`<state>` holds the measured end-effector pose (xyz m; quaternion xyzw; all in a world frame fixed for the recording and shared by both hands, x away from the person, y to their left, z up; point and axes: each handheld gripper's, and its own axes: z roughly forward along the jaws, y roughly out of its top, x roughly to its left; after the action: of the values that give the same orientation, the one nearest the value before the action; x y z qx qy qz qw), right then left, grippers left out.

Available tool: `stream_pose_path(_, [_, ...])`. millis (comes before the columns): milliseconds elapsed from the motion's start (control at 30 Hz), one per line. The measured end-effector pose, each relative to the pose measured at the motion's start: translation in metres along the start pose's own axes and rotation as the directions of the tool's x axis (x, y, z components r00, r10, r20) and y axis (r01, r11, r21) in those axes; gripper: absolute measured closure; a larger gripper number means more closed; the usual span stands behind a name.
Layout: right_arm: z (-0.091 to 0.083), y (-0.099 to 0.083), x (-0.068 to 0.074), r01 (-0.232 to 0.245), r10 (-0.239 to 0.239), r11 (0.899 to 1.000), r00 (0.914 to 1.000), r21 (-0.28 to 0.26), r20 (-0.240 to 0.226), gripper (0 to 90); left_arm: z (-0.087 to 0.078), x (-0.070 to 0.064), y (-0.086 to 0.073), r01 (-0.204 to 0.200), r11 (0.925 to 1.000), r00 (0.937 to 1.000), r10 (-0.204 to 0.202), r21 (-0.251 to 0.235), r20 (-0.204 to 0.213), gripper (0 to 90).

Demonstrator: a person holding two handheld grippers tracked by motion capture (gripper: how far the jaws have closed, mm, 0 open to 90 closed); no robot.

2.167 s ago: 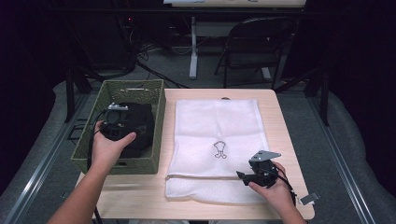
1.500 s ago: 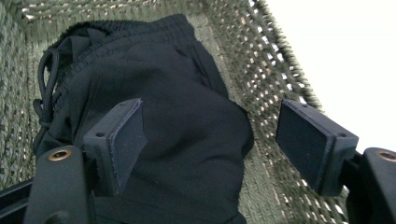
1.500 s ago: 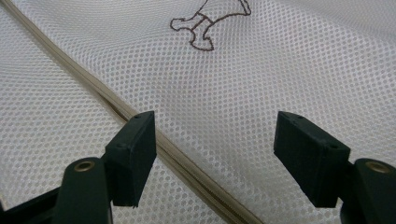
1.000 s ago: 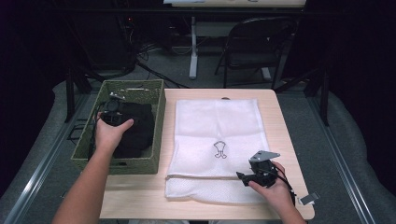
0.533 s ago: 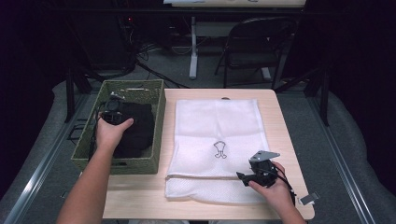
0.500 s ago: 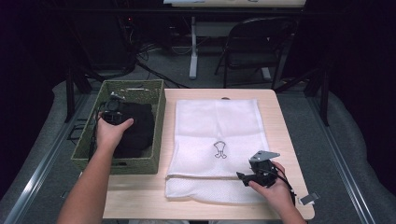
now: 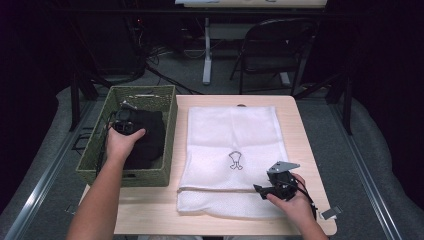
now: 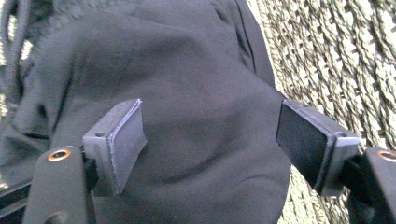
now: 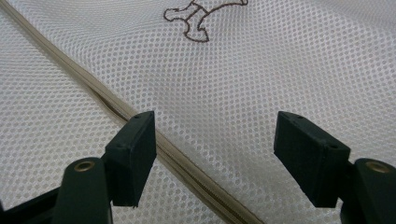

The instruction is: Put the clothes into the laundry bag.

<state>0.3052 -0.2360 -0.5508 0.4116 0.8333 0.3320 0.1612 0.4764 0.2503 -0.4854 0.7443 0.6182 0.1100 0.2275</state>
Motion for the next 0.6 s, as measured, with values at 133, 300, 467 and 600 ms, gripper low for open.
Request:
stream_pose_path(133, [0.000, 0.000, 0.000, 0.000, 0.000, 1.000, 1.0000, 0.000, -0.001, 29.6, 0.005, -0.003, 0.001, 0.002, 1.0000, 1.0000, -0.002, 0.009, -0.001, 23.4])
stream_pose_path(300, [0.000, 0.000, 0.000, 0.001, -0.001, 1.000, 1.0000, 0.003, -0.002, 29.6, 0.011, -0.005, 0.001, 0.001, 0.9992, 1.0000, -0.001, 0.039, -0.007, 20.8])
stream_pose_path(467, [0.001, 0.000, 0.000, 0.001, -0.001, 1.000, 1.0000, 0.006, -0.005, 29.5, 0.016, -0.006, 0.002, -0.003, 0.9981, 0.9990, 0.006, 0.062, -0.043, 18.6])
stream_pose_path(600, [0.001, 0.000, 0.000, 0.001, -0.001, 1.000, 1.0000, 0.007, -0.007, 29.4, 0.020, -0.007, 0.001, -0.014, 0.9967, 0.9972, 0.020, 0.080, -0.072, 16.8])
